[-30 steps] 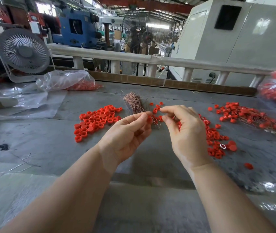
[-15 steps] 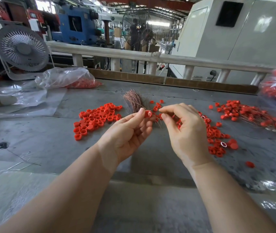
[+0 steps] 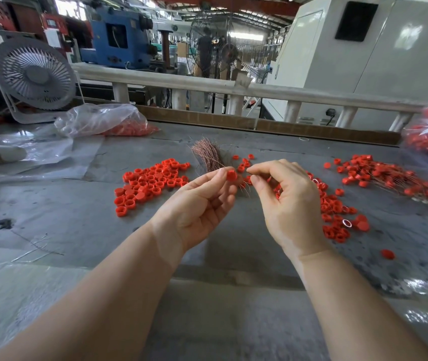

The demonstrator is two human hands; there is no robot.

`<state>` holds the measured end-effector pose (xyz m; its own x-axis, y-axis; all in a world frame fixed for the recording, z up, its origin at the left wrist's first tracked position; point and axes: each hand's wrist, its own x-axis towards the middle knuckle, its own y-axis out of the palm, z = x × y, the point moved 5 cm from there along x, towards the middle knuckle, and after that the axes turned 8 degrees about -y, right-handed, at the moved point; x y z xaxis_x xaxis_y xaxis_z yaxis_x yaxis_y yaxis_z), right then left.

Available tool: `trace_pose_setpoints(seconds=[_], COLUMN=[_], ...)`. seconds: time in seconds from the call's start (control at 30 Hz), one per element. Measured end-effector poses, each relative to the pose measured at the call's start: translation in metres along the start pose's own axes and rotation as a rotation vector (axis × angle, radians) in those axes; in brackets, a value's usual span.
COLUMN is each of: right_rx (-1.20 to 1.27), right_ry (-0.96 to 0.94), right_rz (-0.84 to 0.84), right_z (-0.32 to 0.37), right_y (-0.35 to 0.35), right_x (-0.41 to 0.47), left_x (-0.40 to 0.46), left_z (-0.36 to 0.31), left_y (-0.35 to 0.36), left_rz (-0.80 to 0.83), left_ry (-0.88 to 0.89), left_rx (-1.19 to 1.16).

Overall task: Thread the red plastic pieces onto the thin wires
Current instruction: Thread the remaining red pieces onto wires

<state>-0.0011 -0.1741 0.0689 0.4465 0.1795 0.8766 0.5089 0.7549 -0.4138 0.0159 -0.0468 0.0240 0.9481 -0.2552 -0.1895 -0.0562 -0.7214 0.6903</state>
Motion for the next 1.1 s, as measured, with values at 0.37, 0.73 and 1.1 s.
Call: trace_pose_setpoints(seconds=[0.37,0.73,1.1], right_rx=[0.015,0.011,0.036], right_ry=[0.010,0.014,0.033], right_rz=[-0.004,0.008,-0.011], right_z=[-0.0009,-0.0006,-0.0026], right_y=[0.0000,0.0002,0.0005], right_x=[0.0003,0.0006,0.0001], left_x=[0.0011,0.0005,-0.0047], left_z=[0.0009,-0.0024,-0.0045], left_y=[-0.0003,0.0002,0.0054], left_rz=[0.005,-0.035,-0.015], left_ry=[-0.016,0.022,0.003], left_rx=[0.048,-0.040,-0.043])
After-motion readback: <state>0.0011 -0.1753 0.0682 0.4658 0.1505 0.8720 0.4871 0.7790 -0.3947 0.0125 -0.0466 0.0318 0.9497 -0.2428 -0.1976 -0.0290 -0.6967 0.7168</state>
